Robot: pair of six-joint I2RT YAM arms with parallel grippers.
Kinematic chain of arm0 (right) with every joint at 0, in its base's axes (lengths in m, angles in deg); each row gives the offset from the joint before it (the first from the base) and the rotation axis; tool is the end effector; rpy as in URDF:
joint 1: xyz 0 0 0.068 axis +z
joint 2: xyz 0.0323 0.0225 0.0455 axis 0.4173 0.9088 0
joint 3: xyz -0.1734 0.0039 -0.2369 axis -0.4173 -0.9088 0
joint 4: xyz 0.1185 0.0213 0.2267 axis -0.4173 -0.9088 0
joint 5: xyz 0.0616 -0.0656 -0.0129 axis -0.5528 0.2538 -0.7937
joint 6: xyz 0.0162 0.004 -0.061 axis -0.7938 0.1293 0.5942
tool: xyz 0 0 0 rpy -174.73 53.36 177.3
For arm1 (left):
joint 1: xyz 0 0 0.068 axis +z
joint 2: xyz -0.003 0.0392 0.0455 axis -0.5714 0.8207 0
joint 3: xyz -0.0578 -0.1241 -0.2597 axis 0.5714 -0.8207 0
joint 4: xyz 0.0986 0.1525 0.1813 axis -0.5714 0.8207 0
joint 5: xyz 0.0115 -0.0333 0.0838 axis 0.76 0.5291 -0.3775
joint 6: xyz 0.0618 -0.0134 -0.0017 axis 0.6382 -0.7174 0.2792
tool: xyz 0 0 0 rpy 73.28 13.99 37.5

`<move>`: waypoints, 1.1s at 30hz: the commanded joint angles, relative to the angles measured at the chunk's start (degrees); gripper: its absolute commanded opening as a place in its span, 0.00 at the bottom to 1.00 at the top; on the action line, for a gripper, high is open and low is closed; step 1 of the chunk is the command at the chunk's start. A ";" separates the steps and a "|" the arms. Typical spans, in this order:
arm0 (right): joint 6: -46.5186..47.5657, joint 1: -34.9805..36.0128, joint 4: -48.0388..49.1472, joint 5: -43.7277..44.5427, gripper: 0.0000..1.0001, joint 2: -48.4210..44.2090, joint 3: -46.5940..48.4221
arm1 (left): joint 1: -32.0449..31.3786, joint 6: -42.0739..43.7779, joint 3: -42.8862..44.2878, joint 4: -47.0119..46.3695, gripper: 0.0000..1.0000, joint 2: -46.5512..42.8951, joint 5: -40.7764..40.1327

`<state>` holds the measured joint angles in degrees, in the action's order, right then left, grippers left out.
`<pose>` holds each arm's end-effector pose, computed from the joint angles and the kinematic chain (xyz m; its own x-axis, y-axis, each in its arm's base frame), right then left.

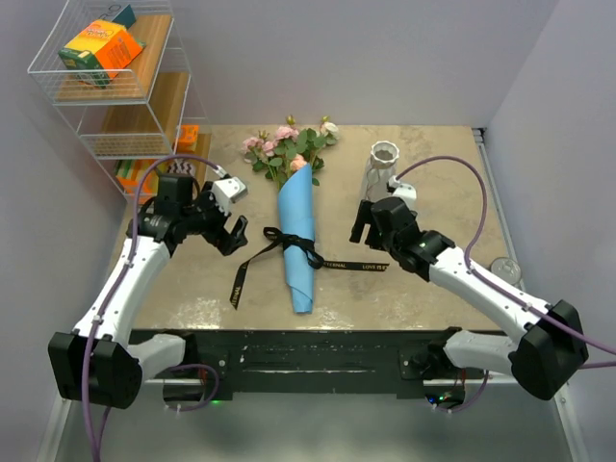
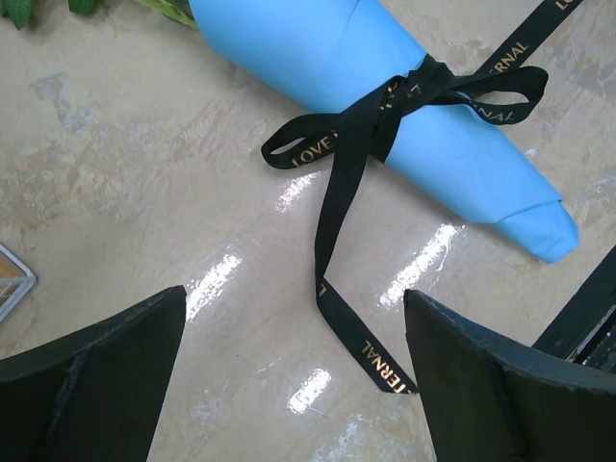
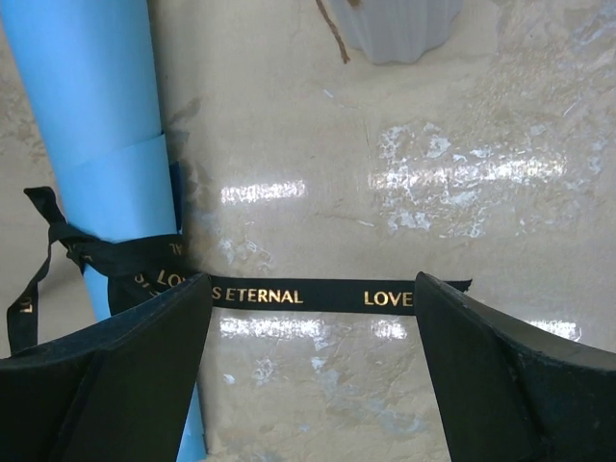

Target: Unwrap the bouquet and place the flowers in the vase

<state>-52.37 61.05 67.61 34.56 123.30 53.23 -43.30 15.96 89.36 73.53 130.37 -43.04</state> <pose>0.2101 0.1320 0.2846 -0.6000 0.2841 -0.7478 0.0815 0.9517 0.2961 0.2183 -0.0566 0.3137 -0.4637 0.4345 -0.7721 0.7184 0.6944 -0.0407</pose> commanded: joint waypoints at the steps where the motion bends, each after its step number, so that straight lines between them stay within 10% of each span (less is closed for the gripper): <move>1: -1.63 0.09 2.93 -0.77 0.89 1.08 -0.94 | -1.83 -0.98 -1.51 -3.76 0.99 0.88 1.44; 25: 8.74 1.59 4.60 -2.27 0.77 -6.29 -9.90 | -14.14 6.40 -12.23 -23.71 0.98 15.29 -15.96; 33: 10.94 10.09 4.06 3.79 0.75 -3.05 -9.29 | -16.95 5.79 -10.57 -26.08 0.65 21.09 -18.86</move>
<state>-43.30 65.92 71.37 33.23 119.61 42.32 -59.18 21.23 76.86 50.80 149.76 -59.80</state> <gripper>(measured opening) 0.756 0.715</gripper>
